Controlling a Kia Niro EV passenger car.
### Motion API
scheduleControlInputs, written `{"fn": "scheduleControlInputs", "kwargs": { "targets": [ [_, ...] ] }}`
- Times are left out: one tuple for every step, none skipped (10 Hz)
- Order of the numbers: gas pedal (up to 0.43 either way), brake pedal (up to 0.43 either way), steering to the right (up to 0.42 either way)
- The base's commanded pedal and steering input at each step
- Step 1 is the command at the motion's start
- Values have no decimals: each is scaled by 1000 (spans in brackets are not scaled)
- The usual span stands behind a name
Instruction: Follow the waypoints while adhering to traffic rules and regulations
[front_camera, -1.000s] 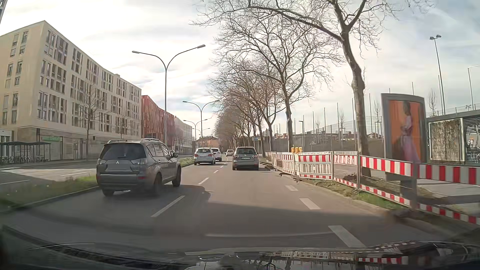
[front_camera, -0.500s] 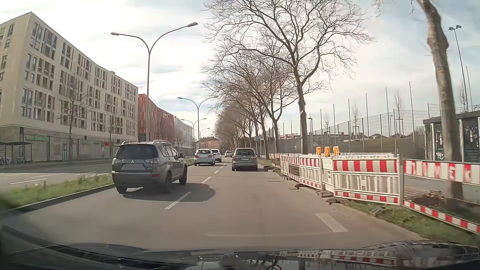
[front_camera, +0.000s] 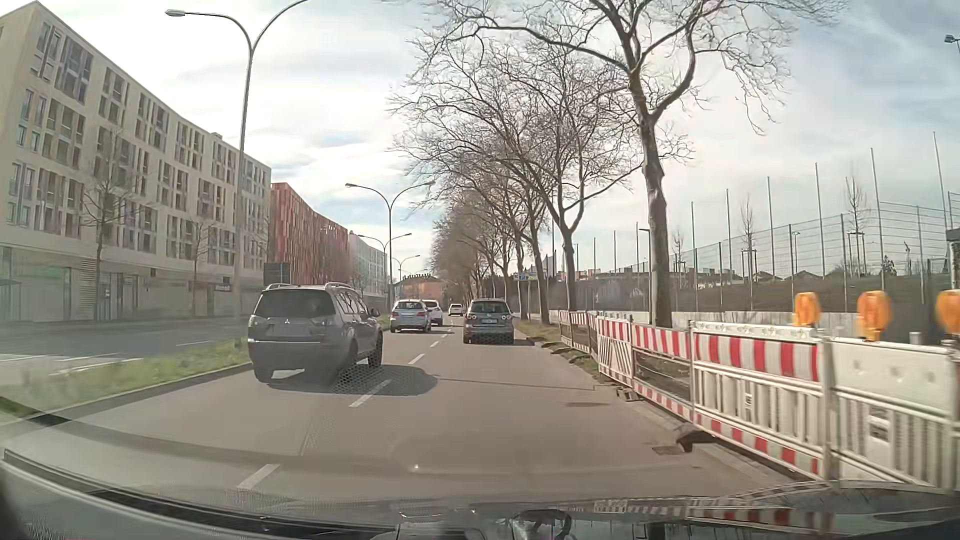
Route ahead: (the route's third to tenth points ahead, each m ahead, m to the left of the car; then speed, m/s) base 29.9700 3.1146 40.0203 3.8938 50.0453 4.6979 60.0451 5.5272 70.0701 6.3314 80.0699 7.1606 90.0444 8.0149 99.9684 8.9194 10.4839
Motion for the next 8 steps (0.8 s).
{"fn": "scheduleControlInputs", "kwargs": {
  "targets": [
    [169, 0, -6],
    [169, 0, -6],
    [169, 0, -6],
    [169, 0, -6],
    [157, 0, -6],
    [157, 0, -6],
    [157, 0, -6],
    [157, 0, -6]
  ]
}}
